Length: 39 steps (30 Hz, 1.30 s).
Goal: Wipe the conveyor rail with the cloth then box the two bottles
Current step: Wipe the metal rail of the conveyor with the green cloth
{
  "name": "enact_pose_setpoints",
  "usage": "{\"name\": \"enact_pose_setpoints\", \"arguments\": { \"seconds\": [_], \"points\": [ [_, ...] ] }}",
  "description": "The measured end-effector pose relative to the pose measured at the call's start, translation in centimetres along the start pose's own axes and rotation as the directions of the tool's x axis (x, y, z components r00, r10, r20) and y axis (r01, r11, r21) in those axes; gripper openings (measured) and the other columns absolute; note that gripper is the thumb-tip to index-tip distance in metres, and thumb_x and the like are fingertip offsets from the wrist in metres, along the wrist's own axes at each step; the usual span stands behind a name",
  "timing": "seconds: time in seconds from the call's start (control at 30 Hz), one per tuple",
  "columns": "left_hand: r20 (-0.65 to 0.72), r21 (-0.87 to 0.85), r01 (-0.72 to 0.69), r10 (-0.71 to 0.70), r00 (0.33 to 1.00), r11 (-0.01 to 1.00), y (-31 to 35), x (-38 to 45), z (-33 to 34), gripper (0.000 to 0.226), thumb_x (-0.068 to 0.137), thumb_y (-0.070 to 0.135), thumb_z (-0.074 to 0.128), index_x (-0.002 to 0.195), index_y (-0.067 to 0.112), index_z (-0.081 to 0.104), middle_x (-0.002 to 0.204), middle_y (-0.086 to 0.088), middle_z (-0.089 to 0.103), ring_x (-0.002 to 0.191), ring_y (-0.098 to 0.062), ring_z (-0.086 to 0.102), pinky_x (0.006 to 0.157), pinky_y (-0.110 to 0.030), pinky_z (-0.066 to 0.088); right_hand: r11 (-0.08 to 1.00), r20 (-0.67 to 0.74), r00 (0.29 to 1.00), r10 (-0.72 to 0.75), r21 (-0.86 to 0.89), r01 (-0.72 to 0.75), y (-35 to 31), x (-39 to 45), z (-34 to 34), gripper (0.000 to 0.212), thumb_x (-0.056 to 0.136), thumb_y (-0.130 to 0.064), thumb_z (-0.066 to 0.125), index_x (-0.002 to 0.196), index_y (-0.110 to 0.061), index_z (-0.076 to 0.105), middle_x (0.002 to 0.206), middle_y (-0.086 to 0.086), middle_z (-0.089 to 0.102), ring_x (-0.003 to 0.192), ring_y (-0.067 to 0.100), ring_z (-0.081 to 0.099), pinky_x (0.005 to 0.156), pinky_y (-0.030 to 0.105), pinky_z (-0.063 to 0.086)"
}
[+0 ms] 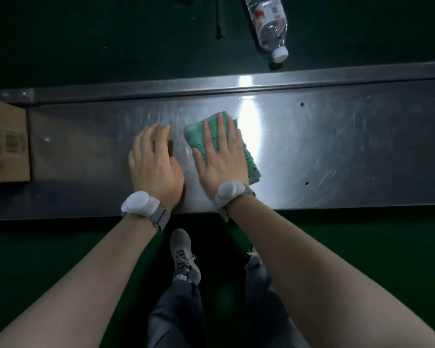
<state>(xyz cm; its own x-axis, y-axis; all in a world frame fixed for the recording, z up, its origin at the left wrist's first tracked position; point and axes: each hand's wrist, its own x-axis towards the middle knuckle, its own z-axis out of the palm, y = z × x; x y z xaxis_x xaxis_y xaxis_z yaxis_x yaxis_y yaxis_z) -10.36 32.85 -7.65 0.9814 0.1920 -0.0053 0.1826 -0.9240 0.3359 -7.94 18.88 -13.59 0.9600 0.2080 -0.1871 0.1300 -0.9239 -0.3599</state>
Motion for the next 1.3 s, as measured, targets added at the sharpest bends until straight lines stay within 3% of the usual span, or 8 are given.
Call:
{"name": "enact_pose_setpoints", "arguments": {
  "seconds": [0.17, 0.43, 0.67, 0.77, 0.9, 1.17, 1.3],
  "points": [
    [0.069, 0.001, -0.053, 0.053, 0.996, 0.999, -0.1, 0.4, 0.1, 0.067, 0.088, 0.012, 0.039, 0.153, 0.003, 0.050, 0.160, -0.022, 0.048, 0.150, -0.044, 0.040, 0.120, -0.063, 0.034, 0.985, -0.143, 0.977, 0.155, -0.050, -0.163, 4.6, -1.2, -1.3, 0.070, 0.115, -0.049, 0.025, 0.173, -0.013, 0.013, 0.180, 0.020, 0.003, 0.167, 0.040, 0.001, 0.137, 0.053, 0.006],
    [0.124, -0.022, -0.078, 0.080, 0.989, 0.997, 0.0, 1.1, 1.1, 0.066, 0.092, 0.001, 0.053, 0.157, 0.003, 0.045, 0.164, -0.021, 0.044, 0.154, -0.042, 0.036, 0.126, -0.059, 0.030, 0.910, -0.250, 0.889, 0.384, -0.061, -0.411, 12.7, -2.3, -4.2, 0.071, 0.113, -0.049, 0.025, 0.172, -0.010, 0.015, 0.178, 0.027, 0.010, 0.165, 0.046, 0.010, 0.135, 0.058, 0.010],
    [0.118, 0.005, -0.104, 0.103, 0.988, 0.995, -3.0, 1.8, 0.8, 0.070, 0.098, 0.012, 0.049, 0.166, 0.003, 0.031, 0.175, -0.022, 0.026, 0.164, -0.040, 0.017, 0.133, -0.054, 0.017, 0.868, -0.282, 0.832, 0.478, 0.004, -0.497, 9.5, -1.0, -3.4, 0.073, 0.114, -0.049, 0.031, 0.172, -0.007, 0.014, 0.178, 0.027, 0.006, 0.166, 0.045, 0.006, 0.134, 0.055, 0.008],
    [0.066, -0.007, -0.105, 0.106, 0.992, 0.994, -4.5, 2.0, 0.8, 0.066, 0.102, 0.017, 0.048, 0.165, 0.003, 0.034, 0.175, -0.022, 0.028, 0.164, -0.039, 0.019, 0.133, -0.052, 0.016, 0.881, -0.300, 0.834, 0.463, 0.057, -0.469, 6.6, -0.1, -2.4, 0.069, 0.115, -0.042, 0.035, 0.171, -0.005, 0.019, 0.178, 0.027, 0.010, 0.166, 0.043, 0.009, 0.135, 0.051, 0.006],
    [0.033, -0.059, -0.048, 0.050, 0.998, 0.997, -8.3, 2.1, -0.1, 0.062, 0.105, 0.025, 0.038, 0.164, 0.003, 0.036, 0.173, -0.021, 0.031, 0.164, -0.037, 0.021, 0.133, -0.052, 0.019, 0.890, -0.318, 0.840, 0.439, 0.278, -0.360, 1.1, 1.9, -0.6, 0.057, 0.116, -0.027, 0.039, 0.166, 0.001, 0.033, 0.176, 0.024, 0.022, 0.166, 0.039, 0.017, 0.136, 0.050, 0.011],
    [-0.130, -0.065, 0.062, -0.070, 0.989, 0.996, -15.7, 1.5, -1.1, 0.066, 0.104, 0.025, 0.037, 0.167, 0.010, 0.028, 0.177, -0.016, 0.023, 0.164, -0.035, 0.023, 0.132, -0.053, 0.023, 0.870, -0.239, 0.924, 0.297, 0.466, -0.159, -11.7, 4.7, 3.1, 0.052, 0.116, -0.027, 0.040, 0.163, -0.004, 0.041, 0.174, 0.020, 0.032, 0.164, 0.037, 0.023, 0.137, 0.047, 0.012],
    [-0.221, -0.057, 0.087, -0.097, 0.970, 0.995, -20.5, 1.3, -1.8, 0.065, 0.102, 0.021, 0.036, 0.166, 0.007, 0.032, 0.174, -0.018, 0.032, 0.161, -0.034, 0.029, 0.132, -0.041, 0.018, 0.878, -0.167, 0.973, 0.160, 0.474, -0.063, -19.3, 5.4, 5.9, 0.055, 0.116, -0.029, 0.042, 0.166, -0.007, 0.038, 0.176, 0.020, 0.027, 0.166, 0.037, 0.017, 0.136, 0.049, 0.009]
  ]
}}
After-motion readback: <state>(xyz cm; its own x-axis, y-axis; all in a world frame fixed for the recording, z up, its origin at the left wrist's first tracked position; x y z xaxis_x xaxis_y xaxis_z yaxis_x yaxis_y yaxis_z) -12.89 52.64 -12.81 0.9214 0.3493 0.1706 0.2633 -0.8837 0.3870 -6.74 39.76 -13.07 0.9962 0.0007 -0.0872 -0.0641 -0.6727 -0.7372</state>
